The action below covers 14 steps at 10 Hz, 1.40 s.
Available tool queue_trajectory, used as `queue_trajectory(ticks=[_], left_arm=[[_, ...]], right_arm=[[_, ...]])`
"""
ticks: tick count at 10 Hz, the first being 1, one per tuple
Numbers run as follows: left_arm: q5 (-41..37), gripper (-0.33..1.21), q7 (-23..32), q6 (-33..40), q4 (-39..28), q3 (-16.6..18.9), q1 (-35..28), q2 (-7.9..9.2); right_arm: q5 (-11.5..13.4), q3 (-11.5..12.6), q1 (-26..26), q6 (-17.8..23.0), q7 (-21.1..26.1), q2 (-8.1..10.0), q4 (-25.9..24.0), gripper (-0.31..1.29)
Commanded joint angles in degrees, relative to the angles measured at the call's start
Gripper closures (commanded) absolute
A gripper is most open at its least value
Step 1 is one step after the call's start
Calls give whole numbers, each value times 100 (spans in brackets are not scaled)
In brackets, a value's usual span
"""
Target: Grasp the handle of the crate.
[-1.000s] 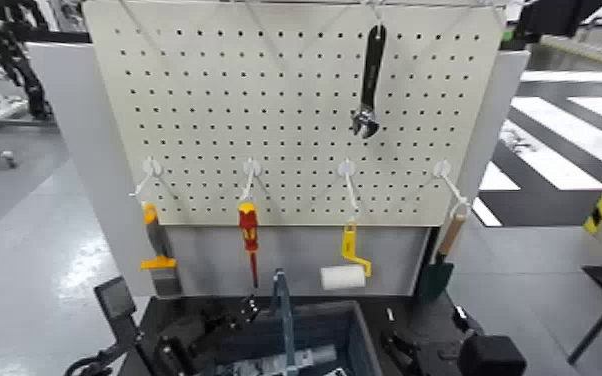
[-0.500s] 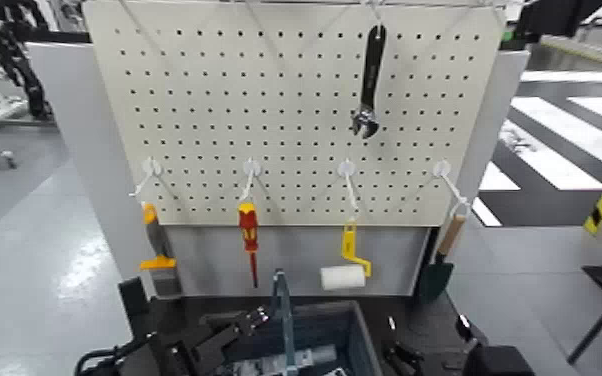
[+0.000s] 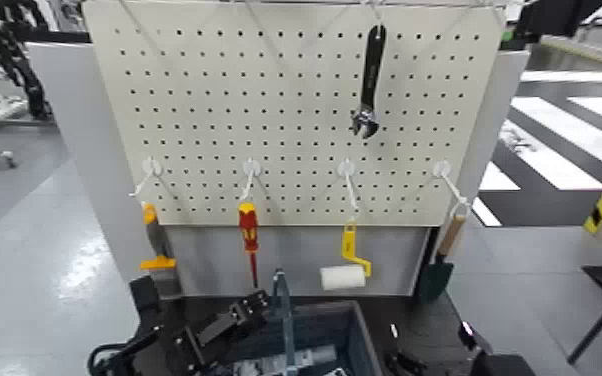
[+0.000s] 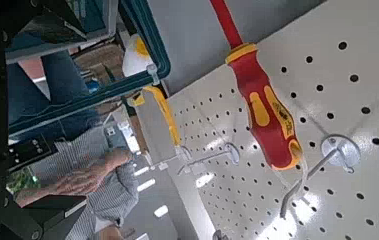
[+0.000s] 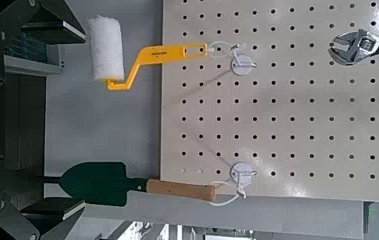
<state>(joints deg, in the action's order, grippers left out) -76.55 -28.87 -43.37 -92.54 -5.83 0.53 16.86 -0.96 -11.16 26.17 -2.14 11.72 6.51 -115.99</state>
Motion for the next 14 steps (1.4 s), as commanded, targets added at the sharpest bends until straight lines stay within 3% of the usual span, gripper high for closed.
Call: queue_trajectory(ticks=[1, 10, 13, 14], left_arm=[[-528, 15, -57, -48, 456, -278, 238, 63], [-1398, 20, -286, -277, 1423, -1131, 1037, 125], [-1521, 39, -233, -347, 1458, -1157, 1046, 142], [-1556, 59, -224, -382, 1493, -1148, 1046, 142]], right_arm=[[-89, 0, 90, 11, -29, 17, -12, 15], [-159, 106, 248, 284, -108, -62, 85, 15], [-159, 114, 240, 310, -117, -62, 111, 15], [-159, 106, 231, 328, -117, -62, 120, 15]])
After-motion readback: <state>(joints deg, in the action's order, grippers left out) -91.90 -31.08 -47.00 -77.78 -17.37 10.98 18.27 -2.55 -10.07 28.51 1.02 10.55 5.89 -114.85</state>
